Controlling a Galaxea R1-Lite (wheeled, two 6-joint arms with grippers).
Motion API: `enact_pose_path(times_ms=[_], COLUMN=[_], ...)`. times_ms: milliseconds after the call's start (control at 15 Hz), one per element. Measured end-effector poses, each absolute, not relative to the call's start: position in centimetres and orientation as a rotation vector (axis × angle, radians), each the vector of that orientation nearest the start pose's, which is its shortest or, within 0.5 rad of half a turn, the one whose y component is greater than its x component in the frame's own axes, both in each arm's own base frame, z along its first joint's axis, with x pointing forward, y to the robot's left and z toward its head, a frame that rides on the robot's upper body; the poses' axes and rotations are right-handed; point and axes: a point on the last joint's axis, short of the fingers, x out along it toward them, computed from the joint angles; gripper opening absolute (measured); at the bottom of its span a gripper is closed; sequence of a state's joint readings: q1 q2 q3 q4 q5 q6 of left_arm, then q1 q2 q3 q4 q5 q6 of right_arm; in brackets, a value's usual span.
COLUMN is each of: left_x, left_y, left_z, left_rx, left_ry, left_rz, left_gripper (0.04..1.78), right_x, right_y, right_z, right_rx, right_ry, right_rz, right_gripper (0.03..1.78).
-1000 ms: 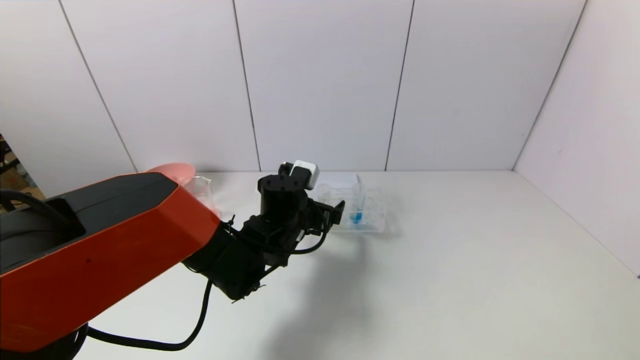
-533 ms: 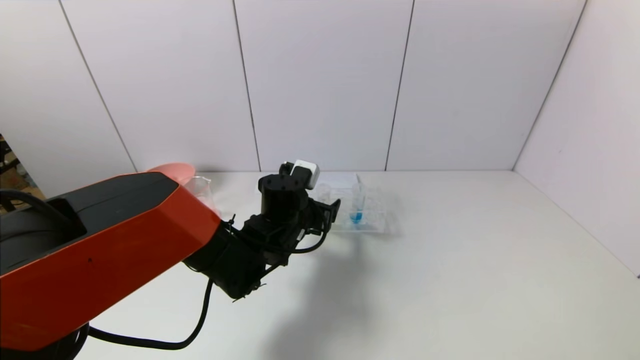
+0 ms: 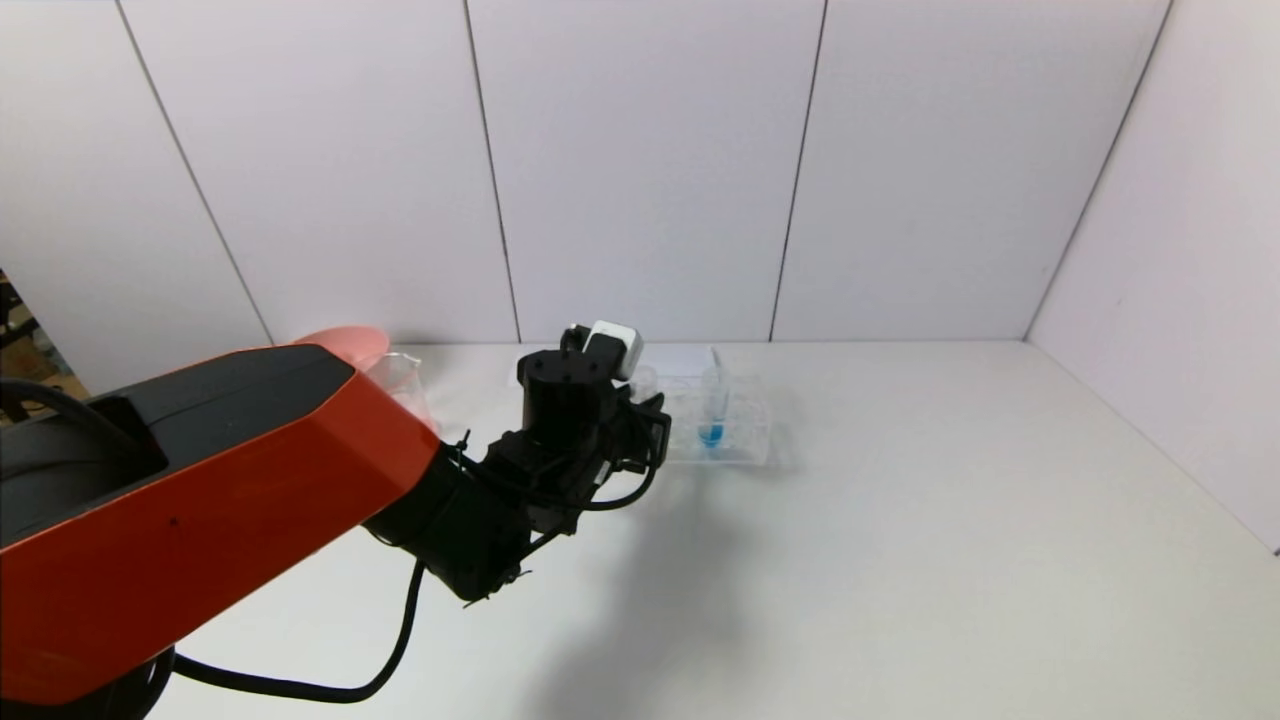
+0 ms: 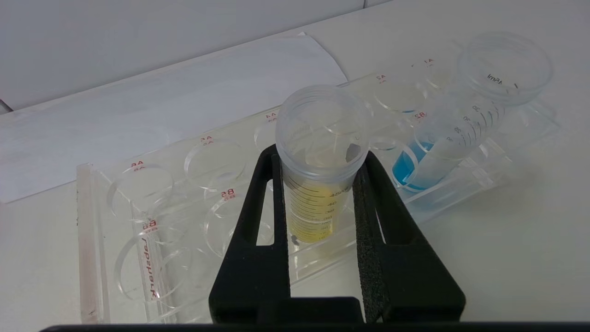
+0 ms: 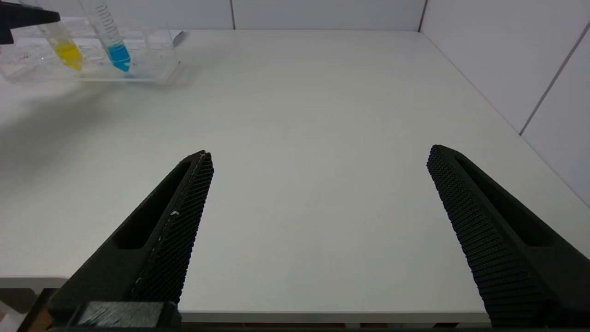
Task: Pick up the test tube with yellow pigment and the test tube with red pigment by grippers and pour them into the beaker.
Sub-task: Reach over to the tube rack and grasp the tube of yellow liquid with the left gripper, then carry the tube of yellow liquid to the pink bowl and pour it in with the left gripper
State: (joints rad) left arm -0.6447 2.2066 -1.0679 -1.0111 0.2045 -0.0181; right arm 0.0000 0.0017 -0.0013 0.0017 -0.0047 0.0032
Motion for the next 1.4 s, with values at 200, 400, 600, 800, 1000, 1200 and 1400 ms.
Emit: enact_pose_path(times_ms=[200,400,600,800,1000,1200,1400], left_x=[33.9,33.7,33.5,33.3,32.9,32.5,32.1], left_y=[-24.9,-24.8,-24.6,-24.4,-24.1,-23.8,-23.6], left_z=[10.3,10.9,11.6,12.5,13.4,14.5,15.7], left_rx=[0.033,0.028,0.020,0.004,-0.001,0.008,0.003], left_ry=[0.118,0.104,0.086,0.047,0.024,0.002,-0.024], left_rz=[-0.438,-0.436,-0.437,-0.437,-0.435,-0.433,-0.434], left_gripper=[0.43,0.43,0.43,0.43,0.43,0.43,0.43], right_x=[-2.3,-2.3,-2.3,-2.3,-2.3,-2.3,-2.3], right_y=[0.0,0.0,0.0,0.0,0.0,0.0,0.0], right_z=[7.6,7.6,7.6,7.6,7.6,7.6,7.6], right_rx=[0.003,0.003,0.003,0.003,0.003,0.003,0.003], right_ry=[0.002,0.002,0.002,0.002,0.002,0.002,0.002], right_rz=[-0.005,-0.004,-0.004,-0.004,-0.004,-0.004,-0.004], right_gripper=[1.70,1.70,1.70,1.70,1.70,1.70,1.70])
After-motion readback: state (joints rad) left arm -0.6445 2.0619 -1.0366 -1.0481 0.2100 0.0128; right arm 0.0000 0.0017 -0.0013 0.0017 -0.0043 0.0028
